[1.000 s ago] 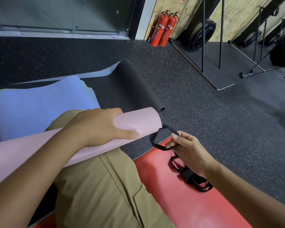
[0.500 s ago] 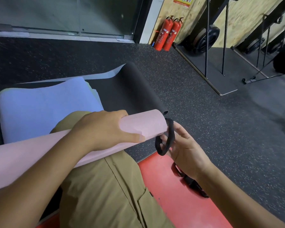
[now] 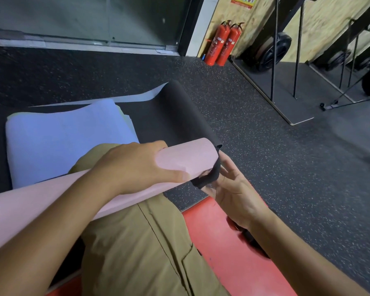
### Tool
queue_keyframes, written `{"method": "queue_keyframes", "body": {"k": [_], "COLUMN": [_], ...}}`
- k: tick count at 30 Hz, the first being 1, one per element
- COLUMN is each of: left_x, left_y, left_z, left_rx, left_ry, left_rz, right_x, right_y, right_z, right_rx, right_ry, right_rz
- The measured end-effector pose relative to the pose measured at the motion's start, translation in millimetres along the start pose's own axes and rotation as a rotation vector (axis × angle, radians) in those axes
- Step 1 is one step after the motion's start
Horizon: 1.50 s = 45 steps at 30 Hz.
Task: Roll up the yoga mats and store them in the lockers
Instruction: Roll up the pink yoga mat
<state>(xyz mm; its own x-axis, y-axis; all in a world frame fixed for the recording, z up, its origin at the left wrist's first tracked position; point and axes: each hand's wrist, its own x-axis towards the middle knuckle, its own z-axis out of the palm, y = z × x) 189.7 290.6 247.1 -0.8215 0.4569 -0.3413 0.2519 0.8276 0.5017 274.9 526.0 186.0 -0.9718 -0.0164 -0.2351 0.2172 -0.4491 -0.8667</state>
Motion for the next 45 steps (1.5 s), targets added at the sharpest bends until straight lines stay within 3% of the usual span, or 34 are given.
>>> {"method": "queue_keyframes", "body": {"k": [7,16,26,35,42,45], "left_x": [3,6,4,5,4,3], "left_y": [-2,1,8,4,2,1], "left_z": [0,2,5,8,6,5], "left_rx": [-0.037,-0.033,0.042,0.092,0.113,0.091], "left_ry": [-0.006,-0.022,-0.046,-0.046,-0.023,-0.009], "left_rz": [-0.005,0.002,0.027,0.004,-0.006,-0.026], "right_x": [5,5,27,39,35,35], "right_y": [-3,-17,-46,-51,-48,-45], "right_z": [-1,-8,13,27,17,17], "right_rx": [0.001,-0.146,-0.494,-0.639,-0.457,-0.334], "right_ry": [-0.011,-0.165,-0.223,-0.255,-0.319,-0.23], "right_rz": [-0.008,-0.013,0.149,0.249,0.28,0.23]}}
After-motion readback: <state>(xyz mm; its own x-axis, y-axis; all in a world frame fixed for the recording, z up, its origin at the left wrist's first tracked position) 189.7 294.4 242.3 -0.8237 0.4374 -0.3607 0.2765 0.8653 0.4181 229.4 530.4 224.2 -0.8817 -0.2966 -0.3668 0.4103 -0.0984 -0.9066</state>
